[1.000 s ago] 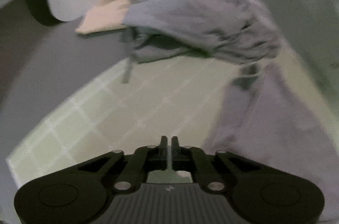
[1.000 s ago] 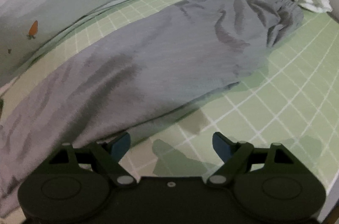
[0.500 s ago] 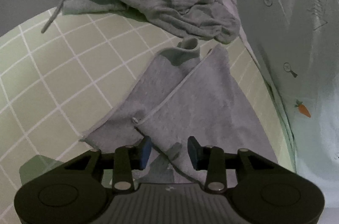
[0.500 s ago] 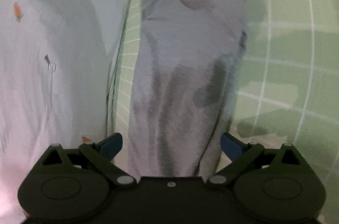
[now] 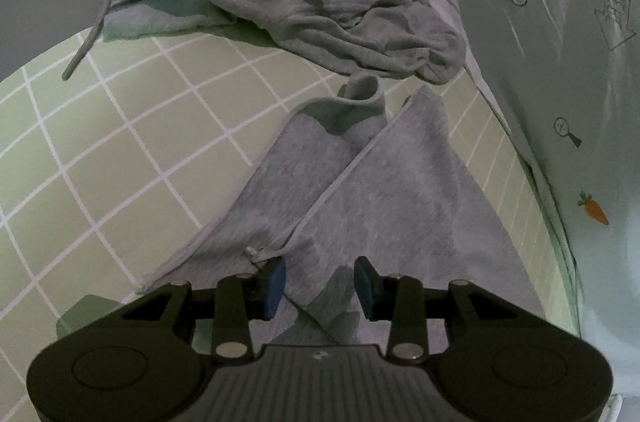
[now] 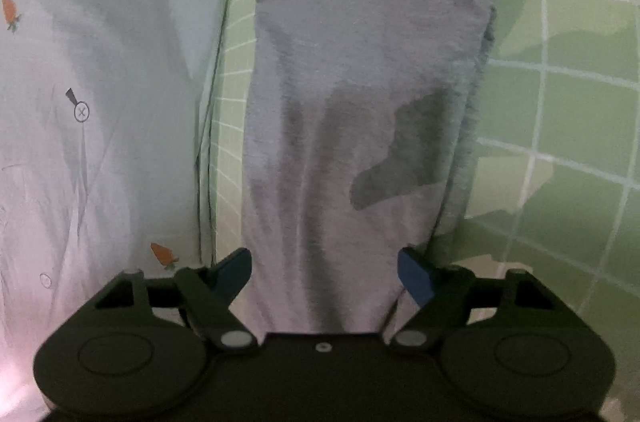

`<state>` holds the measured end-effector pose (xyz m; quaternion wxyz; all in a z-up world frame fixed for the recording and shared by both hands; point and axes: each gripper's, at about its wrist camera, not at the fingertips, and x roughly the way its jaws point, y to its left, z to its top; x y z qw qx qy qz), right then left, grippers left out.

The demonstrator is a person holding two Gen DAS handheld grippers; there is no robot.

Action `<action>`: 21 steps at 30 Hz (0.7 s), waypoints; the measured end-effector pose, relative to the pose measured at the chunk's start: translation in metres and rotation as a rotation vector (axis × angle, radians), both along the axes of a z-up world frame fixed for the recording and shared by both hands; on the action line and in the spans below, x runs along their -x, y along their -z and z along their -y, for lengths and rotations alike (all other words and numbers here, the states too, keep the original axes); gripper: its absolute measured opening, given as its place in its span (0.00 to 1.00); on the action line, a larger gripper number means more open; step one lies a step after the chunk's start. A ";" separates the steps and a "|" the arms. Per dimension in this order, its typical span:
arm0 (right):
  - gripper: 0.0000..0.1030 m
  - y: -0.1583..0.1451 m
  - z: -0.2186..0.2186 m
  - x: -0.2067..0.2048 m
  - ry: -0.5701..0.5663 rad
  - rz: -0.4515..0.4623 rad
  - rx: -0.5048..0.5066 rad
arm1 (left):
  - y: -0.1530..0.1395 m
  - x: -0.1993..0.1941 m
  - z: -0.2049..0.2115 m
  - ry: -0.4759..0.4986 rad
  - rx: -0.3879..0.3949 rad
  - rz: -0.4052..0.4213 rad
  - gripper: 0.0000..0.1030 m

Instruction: Fold clothes

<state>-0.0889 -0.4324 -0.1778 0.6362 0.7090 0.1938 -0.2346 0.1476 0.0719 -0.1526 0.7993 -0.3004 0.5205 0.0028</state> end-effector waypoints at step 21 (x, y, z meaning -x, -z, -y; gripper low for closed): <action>0.77 -0.008 0.007 -0.002 -0.015 -0.062 0.083 | 0.000 -0.005 -0.005 -0.015 0.013 0.002 0.39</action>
